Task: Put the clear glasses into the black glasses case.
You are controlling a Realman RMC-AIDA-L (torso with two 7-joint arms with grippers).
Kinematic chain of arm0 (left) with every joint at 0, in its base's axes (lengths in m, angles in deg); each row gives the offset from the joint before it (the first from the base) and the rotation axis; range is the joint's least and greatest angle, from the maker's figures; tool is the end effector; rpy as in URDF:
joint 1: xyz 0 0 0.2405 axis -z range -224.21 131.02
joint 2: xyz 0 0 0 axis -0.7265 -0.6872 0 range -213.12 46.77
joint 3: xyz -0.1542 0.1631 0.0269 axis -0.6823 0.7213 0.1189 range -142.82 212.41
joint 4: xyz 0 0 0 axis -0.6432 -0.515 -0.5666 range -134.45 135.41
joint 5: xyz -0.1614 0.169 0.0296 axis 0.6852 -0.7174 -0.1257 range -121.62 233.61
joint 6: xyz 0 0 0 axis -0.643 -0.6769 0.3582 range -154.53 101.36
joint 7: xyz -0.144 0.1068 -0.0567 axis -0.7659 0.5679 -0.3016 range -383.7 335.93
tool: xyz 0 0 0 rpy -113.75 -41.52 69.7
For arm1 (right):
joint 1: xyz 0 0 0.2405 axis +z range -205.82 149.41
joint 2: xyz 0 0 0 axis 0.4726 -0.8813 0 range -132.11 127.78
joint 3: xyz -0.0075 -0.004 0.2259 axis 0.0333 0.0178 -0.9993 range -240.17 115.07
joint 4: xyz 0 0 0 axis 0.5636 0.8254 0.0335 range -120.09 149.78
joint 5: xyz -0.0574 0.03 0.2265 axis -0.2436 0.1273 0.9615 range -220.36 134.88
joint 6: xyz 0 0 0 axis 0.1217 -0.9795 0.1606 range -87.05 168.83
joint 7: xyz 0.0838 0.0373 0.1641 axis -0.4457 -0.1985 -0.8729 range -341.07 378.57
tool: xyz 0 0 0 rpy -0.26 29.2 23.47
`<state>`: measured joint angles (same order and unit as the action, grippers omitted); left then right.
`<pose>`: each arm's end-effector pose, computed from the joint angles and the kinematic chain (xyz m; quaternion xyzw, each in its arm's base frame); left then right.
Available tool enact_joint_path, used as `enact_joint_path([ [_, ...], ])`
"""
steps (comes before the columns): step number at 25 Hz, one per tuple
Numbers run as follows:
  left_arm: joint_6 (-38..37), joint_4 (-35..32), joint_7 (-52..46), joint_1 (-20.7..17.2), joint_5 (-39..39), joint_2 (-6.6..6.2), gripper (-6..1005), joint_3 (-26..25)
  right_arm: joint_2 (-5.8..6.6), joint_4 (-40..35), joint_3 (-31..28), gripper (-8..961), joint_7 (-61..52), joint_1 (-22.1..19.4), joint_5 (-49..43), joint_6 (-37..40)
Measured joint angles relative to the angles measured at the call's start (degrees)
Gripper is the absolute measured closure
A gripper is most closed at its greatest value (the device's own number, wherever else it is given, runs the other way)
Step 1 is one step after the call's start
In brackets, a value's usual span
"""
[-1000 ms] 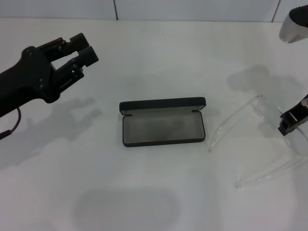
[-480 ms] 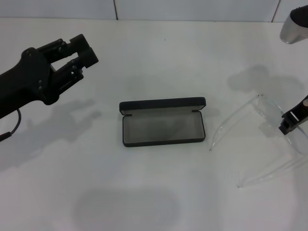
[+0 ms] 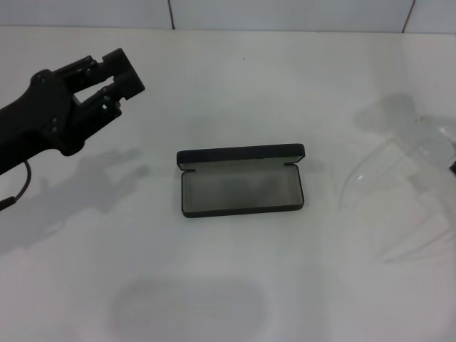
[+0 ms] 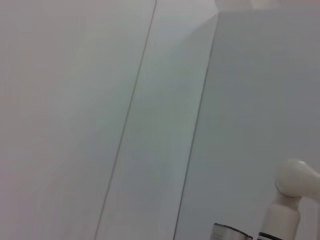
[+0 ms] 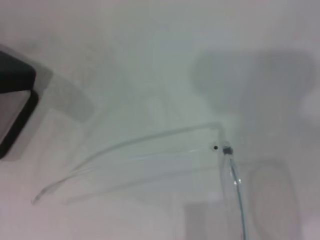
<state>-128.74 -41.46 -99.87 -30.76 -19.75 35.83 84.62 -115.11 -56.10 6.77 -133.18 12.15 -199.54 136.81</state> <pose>-0.2078 0.3092 0.0487 -0.8387 -0.1593 -0.4909 0.1738 0.2106 0.3951 0.0462 -0.8461 0.4232 -0.2304 0.2278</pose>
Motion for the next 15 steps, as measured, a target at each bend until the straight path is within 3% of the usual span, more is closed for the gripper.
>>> enact_joint_path([
  [2, -1.2, -0.3, -0.1, 0.3, 0.4, 0.0, 601, 0.0, 0.36, -3.5, -1.9, 839, 2.0, -1.3, 0.5, 1.6],
  [8, -4.1, -1.4, -3.0, 1.7, 3.8, -0.1, 601, 0.1, -0.91, -16.3, -13.1, 839, 12.8, -6.3, 9.3, 6.7],
  [12, -6.7, -1.4, -4.5, 3.1, 5.1, -0.4, 600, 0.1, -1.21, -19.6, -21.0, 838, 22.7, -10.2, 26.6, 8.9],
  [15, -8.9, -1.5, -5.5, 5.0, 5.5, -0.43, 613, 0.3, -1.95, -17.7, -26.3, 838, 31.0, -12.7, 40.7, 11.4],
])
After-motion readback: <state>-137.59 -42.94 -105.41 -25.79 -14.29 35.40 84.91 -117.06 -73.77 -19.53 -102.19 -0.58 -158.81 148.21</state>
